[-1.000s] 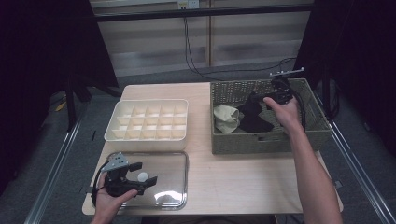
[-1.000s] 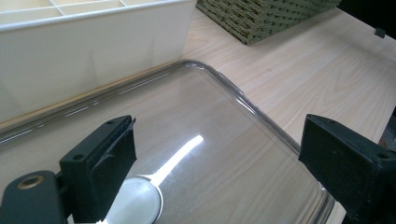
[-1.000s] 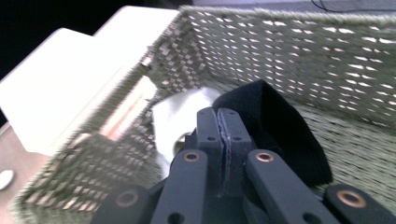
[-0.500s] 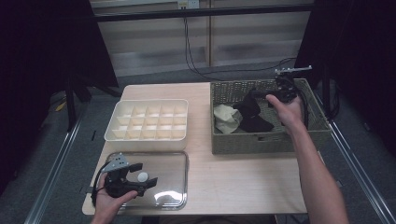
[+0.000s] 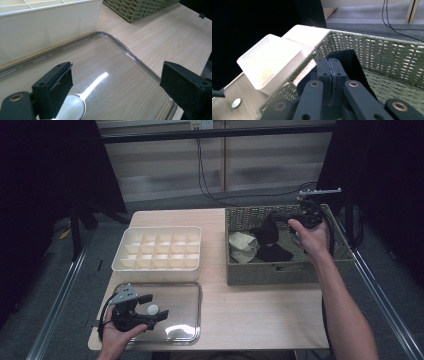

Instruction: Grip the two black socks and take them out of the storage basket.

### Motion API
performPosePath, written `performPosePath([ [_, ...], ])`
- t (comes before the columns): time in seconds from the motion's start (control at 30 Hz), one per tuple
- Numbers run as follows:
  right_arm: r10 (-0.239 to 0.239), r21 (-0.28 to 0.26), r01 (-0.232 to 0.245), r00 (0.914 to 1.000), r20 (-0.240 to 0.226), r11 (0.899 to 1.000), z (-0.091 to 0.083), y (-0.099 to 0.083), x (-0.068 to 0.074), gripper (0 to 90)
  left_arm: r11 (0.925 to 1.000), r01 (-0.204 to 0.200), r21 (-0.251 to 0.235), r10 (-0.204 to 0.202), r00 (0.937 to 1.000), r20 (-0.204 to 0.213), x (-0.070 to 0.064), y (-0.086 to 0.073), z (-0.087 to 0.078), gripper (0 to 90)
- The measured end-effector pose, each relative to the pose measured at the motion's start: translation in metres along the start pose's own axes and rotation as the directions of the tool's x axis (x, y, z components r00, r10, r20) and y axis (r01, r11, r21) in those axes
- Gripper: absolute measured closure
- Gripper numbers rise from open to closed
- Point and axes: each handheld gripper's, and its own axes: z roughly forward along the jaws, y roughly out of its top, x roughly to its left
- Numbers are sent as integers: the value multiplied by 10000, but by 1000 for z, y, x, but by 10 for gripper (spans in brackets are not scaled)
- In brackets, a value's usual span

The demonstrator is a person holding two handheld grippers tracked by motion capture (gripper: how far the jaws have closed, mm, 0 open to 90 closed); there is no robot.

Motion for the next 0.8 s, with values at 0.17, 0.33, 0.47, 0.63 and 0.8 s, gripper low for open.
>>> performPosePath([
  [0.17, -130, -108, 129, 9999, -89, 9999, -4, 3, 5, 888, 10000, -11, -40, 11, 10000, 7, 0, 1, 0, 106],
  [0.33, -165, -222, 162, 9998, -141, 9996, -7, 4, 11, 887, 10000, 27, -86, -27, 10000, -26, 0, 1, 1, 110],
  [0.47, -223, -354, 212, 9993, -297, 9991, -9, 4, 15, 888, 10000, 16, -9, -16, 10000, -64, 0, 1, 1, 110],
  [0.63, -267, -454, 251, 9990, -350, 9987, -12, 5, 19, 888, 10000, -9, 14, 9, 10000, -42, 1, 1, 2, 110],
  [0.8, -263, -449, 249, 9992, -299, 9987, -16, 7, 24, 887, 10000, 41, 8, -41, 10000, -56, 2, 1, 2, 108],
])
